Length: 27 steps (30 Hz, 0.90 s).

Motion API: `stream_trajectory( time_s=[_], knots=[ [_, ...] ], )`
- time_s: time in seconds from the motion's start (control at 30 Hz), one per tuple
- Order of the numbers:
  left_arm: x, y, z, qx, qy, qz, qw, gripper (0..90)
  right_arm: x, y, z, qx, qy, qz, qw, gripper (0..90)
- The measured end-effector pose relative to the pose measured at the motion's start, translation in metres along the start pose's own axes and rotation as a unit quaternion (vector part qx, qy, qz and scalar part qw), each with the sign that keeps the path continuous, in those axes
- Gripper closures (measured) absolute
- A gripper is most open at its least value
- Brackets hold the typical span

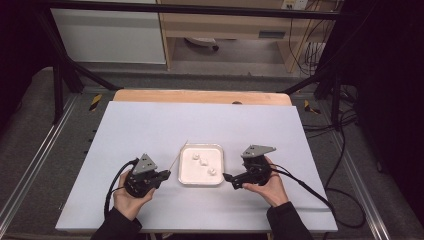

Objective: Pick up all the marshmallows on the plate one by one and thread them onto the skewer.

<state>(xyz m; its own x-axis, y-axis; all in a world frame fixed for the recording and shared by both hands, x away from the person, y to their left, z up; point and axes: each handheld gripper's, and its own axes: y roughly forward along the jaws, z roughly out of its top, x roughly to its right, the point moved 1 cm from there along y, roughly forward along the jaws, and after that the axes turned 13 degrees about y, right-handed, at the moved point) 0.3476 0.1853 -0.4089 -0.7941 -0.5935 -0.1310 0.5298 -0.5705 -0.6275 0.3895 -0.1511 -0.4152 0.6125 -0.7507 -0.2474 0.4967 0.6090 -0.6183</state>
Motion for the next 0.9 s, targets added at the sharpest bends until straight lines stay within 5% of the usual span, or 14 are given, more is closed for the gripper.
stream_trajectory(
  time_s=[0.37,0.9],
  knots=[
    [0.002,0.003,0.0,-0.003,0.005,0.0,1.0,88.9,-0.015,0.033,0.015,-0.009,0.005,0.011,0.9999,6.0],
    [0.005,0.007,0.001,-0.005,0.01,-0.007,0.9999,88.9,-0.016,0.064,0.007,-0.047,-0.002,0.039,0.9981,39.2]
  ],
)
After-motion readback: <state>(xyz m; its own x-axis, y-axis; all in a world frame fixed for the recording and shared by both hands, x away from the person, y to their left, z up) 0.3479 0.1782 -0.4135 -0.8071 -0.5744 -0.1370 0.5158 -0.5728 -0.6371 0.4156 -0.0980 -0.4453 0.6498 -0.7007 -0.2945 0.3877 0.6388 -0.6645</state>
